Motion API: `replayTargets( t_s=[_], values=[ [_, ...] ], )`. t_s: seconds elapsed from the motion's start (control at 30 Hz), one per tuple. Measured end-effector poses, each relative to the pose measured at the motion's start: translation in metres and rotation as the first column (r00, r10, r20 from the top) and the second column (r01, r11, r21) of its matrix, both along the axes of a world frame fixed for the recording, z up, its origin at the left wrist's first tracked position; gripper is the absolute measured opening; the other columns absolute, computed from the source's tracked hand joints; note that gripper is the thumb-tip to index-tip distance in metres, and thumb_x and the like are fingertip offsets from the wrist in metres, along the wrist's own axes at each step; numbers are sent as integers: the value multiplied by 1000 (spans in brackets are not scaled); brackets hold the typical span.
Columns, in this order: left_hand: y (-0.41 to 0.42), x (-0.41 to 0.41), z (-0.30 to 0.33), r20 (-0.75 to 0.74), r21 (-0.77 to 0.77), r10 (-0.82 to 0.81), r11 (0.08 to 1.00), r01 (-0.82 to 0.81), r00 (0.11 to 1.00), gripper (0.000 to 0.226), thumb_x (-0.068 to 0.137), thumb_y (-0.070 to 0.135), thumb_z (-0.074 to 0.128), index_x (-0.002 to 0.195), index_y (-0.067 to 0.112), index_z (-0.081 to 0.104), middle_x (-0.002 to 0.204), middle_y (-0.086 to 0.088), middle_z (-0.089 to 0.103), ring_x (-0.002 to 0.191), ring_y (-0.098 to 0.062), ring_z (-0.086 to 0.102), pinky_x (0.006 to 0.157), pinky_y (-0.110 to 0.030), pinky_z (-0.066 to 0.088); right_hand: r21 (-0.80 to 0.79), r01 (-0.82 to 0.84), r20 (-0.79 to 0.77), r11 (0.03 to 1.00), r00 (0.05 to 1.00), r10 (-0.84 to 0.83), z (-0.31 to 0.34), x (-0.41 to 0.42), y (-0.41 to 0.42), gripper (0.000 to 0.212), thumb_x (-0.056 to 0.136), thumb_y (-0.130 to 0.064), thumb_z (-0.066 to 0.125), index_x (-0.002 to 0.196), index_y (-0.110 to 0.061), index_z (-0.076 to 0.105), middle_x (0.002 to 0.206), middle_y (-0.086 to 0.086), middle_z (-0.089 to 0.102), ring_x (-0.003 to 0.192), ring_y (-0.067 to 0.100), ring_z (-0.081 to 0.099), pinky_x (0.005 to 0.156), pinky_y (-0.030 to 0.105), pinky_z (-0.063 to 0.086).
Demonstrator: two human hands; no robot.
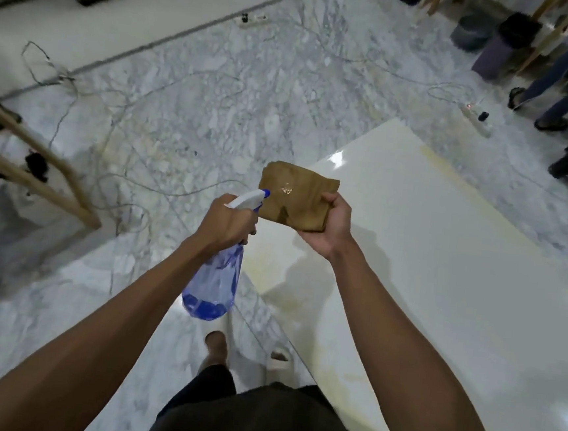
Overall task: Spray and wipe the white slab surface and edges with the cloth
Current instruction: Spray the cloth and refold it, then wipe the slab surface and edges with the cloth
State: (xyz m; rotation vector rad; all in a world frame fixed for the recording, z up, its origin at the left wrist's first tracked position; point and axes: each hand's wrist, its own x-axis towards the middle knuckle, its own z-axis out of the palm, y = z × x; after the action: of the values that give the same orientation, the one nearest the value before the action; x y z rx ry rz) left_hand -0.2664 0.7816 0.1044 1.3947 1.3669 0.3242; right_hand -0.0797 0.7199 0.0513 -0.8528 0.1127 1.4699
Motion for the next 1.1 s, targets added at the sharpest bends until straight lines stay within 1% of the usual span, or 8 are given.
replayTargets(
  t_s=[0.3,0.4,0.53,0.7,0.77,0.83,0.9,1.1],
  values=[
    [-55,-57,4,16,12,298,954,-298,954,21,82,19,61,79,-1,68,78,-15,72,49,-20,59,46,-24,48,-148,-360,213,921,898,385,-24,-13,-5,45,102,-44,48,129,-11,61,118,10,73,105,26,71,76,45,61],
    [-68,-88,1,-44,14,360,933,-359,932,16,82,8,58,84,-3,70,85,-19,74,45,-19,57,45,-22,46,-255,-427,390,868,776,496,-42,-25,5,44,98,-52,52,119,-15,65,111,4,75,105,24,72,88,48,59],
    [-91,-126,-4,-83,34,397,918,-396,914,14,83,4,59,90,-3,69,88,-25,73,42,-15,56,49,-26,50,-376,-426,689,823,466,556,-59,-46,28,51,96,-56,54,126,-15,59,122,1,68,104,16,67,93,36,55],
    [-114,-156,-14,-104,37,457,889,-456,883,12,85,2,60,91,-3,69,82,-24,71,41,-12,55,43,-22,48,-214,-574,970,791,-28,243,-59,-73,63,27,108,-23,42,129,-15,55,128,-4,59,113,6,58,85,0,36],
    [-117,-162,-23,-100,27,488,873,-488,867,12,86,3,58,90,0,70,83,-15,73,44,-14,55,44,-21,49,-211,-710,975,672,-202,93,-79,-80,86,28,105,-15,44,131,-13,55,135,10,57,128,21,53,102,15,40],
    [-118,-165,-35,-102,10,508,860,-510,855,14,88,4,57,91,-2,70,86,-11,75,43,-12,55,43,-21,49,-478,-710,833,517,-552,13,-116,-81,99,46,99,-31,46,141,-10,47,143,18,48,134,37,43,109,47,38],
    [-117,-166,-47,-110,2,518,853,-521,848,15,87,3,56,91,-3,69,87,-11,75,41,-11,56,43,-21,48,-721,-581,605,377,-794,-68,-155,-81,95,75,94,-53,30,155,-10,27,159,19,27,148,40,22,116,57,23],
    [-112,-160,-64,-120,-20,525,847,-531,842,17,85,0,53,88,0,70,87,-10,75,43,-12,56,44,-22,49,-739,-527,461,420,-850,-256,-179,-79,91,92,90,-71,20,158,-9,16,165,19,14,153,37,10,123,56,9]
  ],
)
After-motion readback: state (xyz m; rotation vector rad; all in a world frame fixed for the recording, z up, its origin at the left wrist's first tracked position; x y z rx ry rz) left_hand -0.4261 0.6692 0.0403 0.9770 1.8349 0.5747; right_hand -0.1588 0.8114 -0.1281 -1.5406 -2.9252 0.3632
